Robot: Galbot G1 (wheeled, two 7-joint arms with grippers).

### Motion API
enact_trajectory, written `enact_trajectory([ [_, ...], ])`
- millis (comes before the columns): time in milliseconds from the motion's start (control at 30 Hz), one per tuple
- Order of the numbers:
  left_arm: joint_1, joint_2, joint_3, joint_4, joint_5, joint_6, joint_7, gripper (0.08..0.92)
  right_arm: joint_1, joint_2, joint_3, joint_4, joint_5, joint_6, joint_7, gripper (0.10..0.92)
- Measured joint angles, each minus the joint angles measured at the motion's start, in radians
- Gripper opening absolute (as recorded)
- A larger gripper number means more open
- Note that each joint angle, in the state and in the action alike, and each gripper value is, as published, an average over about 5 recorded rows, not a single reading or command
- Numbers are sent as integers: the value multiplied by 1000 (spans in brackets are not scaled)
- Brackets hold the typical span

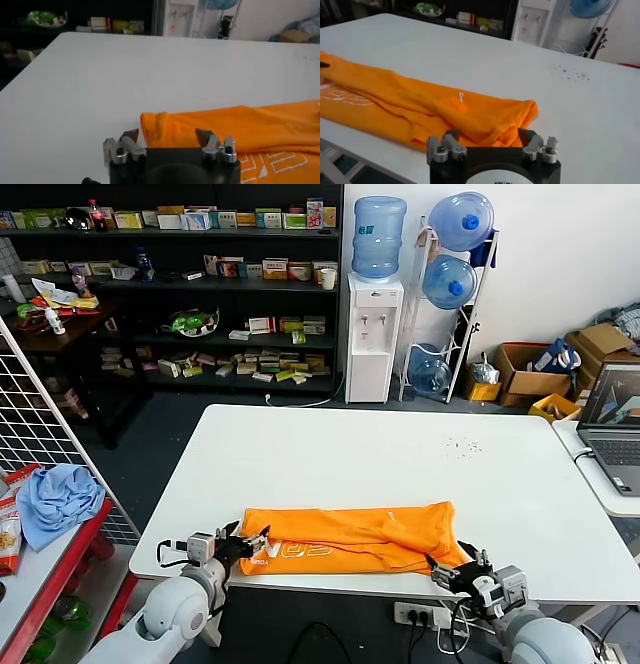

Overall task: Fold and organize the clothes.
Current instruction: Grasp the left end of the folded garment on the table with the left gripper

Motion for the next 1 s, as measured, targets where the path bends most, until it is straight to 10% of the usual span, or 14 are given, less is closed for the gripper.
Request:
enact_trajectory([
  [1000, -30, -11, -9, 55, -36, 30, 21, 128, 4, 16, 2, 12, -11, 25, 10, 823],
])
